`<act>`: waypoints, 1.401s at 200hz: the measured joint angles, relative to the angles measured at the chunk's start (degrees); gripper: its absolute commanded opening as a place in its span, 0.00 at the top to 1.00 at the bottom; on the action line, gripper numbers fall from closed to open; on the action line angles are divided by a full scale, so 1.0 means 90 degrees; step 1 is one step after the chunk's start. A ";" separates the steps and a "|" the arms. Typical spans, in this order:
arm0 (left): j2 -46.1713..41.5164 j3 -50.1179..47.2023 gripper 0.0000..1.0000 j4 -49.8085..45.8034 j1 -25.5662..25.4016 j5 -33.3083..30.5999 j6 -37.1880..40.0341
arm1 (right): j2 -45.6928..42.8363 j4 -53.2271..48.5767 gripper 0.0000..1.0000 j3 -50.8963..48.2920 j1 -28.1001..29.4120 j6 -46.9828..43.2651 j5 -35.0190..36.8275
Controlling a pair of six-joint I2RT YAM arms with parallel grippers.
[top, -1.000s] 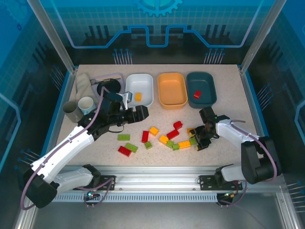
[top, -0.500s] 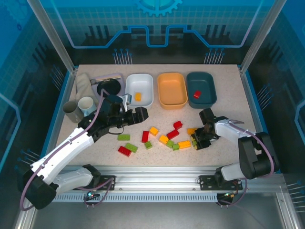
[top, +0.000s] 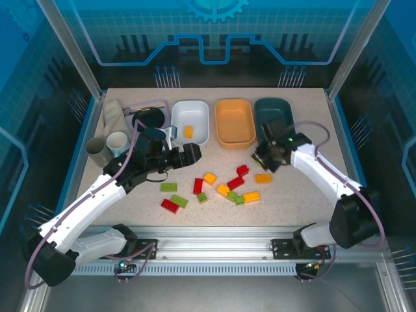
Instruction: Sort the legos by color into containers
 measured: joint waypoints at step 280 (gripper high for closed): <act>0.0602 0.0359 0.16 -0.1829 0.0619 -0.0719 -0.0204 | 0.3755 -0.0707 0.43 0.5299 0.0415 -0.3359 0.0406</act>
